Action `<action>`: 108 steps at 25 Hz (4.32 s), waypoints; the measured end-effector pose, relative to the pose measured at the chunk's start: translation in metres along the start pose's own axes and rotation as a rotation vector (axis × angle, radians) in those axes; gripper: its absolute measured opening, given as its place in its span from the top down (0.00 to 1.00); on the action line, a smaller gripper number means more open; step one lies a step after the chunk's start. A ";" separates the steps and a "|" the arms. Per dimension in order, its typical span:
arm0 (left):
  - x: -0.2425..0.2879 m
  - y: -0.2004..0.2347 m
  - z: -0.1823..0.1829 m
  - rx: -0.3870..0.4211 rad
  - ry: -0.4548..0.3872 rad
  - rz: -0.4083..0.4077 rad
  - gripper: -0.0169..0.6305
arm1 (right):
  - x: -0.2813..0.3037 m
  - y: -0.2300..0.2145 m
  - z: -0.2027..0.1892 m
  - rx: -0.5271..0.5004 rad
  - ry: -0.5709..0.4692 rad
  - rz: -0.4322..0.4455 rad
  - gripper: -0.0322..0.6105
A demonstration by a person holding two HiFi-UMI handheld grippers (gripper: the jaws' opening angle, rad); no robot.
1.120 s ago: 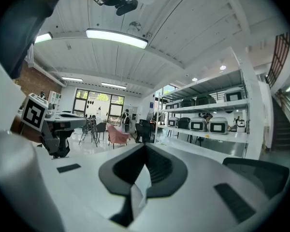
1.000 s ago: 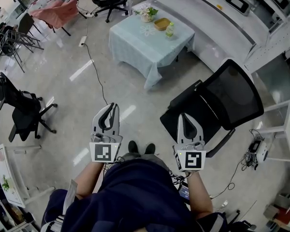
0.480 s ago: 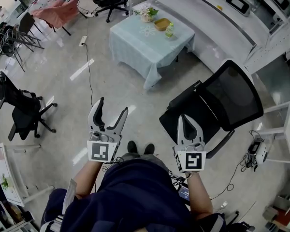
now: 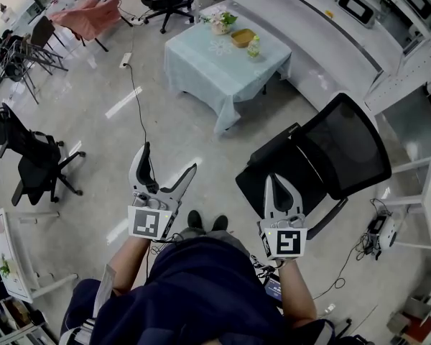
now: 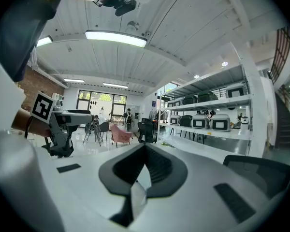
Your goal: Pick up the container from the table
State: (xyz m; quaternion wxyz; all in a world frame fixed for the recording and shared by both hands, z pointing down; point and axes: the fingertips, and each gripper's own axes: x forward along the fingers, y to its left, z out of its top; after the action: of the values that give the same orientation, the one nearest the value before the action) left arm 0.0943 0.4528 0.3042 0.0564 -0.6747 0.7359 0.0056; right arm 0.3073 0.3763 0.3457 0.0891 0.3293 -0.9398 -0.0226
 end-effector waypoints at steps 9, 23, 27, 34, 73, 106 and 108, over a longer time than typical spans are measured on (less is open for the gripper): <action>0.020 -0.002 -0.003 0.039 0.005 -0.002 0.24 | 0.006 -0.012 -0.006 0.005 -0.001 0.033 0.95; 0.121 0.078 -0.023 0.007 -0.017 -0.119 0.24 | 0.118 -0.018 -0.006 0.017 0.019 -0.029 0.95; 0.173 0.136 -0.039 -0.007 -0.011 -0.199 0.24 | 0.185 -0.009 -0.005 0.039 0.058 -0.094 0.95; 0.268 0.207 -0.057 0.012 0.004 -0.334 0.24 | 0.282 -0.016 0.002 0.074 0.094 -0.223 0.95; 0.743 0.155 -0.348 0.095 0.359 -0.730 0.29 | 0.500 -0.202 -0.054 0.224 0.269 -0.540 0.95; 0.854 0.158 -0.565 0.055 0.808 -0.653 0.54 | 0.552 -0.216 -0.089 0.328 0.359 -0.603 0.95; 0.857 0.159 -0.569 0.048 0.817 -0.645 0.56 | 0.552 -0.214 -0.093 0.337 0.376 -0.601 0.95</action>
State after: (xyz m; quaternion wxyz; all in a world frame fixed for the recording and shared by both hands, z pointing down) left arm -0.1782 -0.4316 0.7808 -0.2211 -0.8128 0.4527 -0.2925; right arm 0.0320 -0.1336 0.4994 0.1938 0.5980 -0.7594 0.1677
